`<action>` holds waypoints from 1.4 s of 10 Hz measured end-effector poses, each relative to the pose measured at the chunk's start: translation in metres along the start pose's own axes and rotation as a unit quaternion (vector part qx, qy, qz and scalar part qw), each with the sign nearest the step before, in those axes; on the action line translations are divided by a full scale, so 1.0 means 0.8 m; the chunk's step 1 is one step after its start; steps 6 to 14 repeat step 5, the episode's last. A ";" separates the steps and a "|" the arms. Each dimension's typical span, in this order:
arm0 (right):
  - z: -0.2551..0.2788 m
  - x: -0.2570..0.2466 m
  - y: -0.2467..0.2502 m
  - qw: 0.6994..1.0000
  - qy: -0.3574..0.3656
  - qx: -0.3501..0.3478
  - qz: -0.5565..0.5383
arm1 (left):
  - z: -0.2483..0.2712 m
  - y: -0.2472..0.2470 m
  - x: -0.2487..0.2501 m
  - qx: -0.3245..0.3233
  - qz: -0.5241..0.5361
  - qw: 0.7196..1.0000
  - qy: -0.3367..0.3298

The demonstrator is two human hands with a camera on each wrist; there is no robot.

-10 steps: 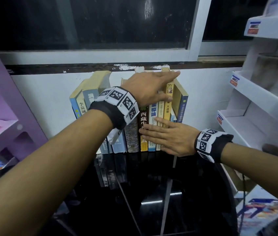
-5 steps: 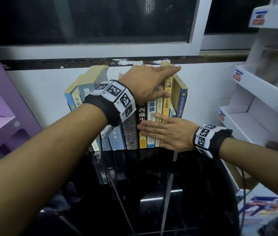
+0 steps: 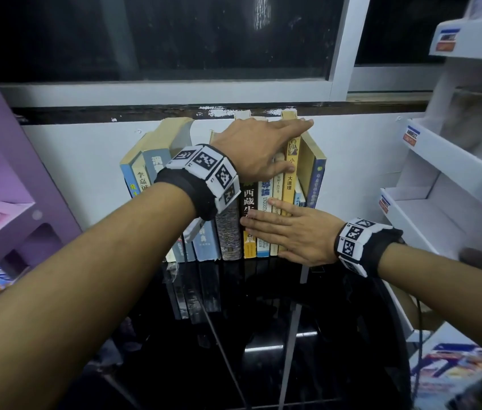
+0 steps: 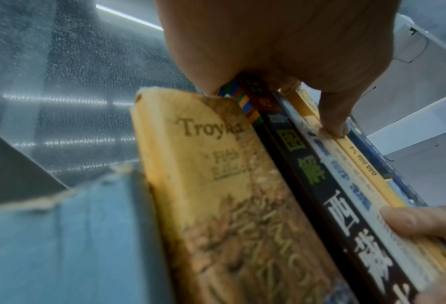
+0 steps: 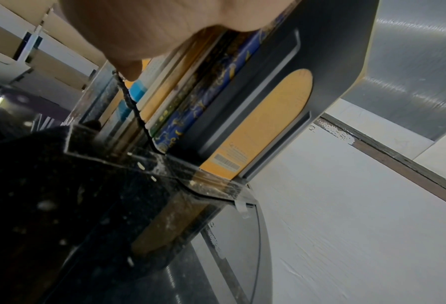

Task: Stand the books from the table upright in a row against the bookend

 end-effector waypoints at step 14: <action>0.005 -0.009 0.042 0.999 -0.034 -0.010 -0.023 | 0.046 0.030 -0.019 0.021 0.152 0.988 -0.002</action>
Point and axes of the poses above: each hand's wrist, its own z-axis away from the middle knuckle, its own y-axis out of the back of the hand, x = y × z, the point moved 8 cm from there along -z, towards the middle knuckle, and after that the axes turned 13 degrees about y, right-handed, at the moved point
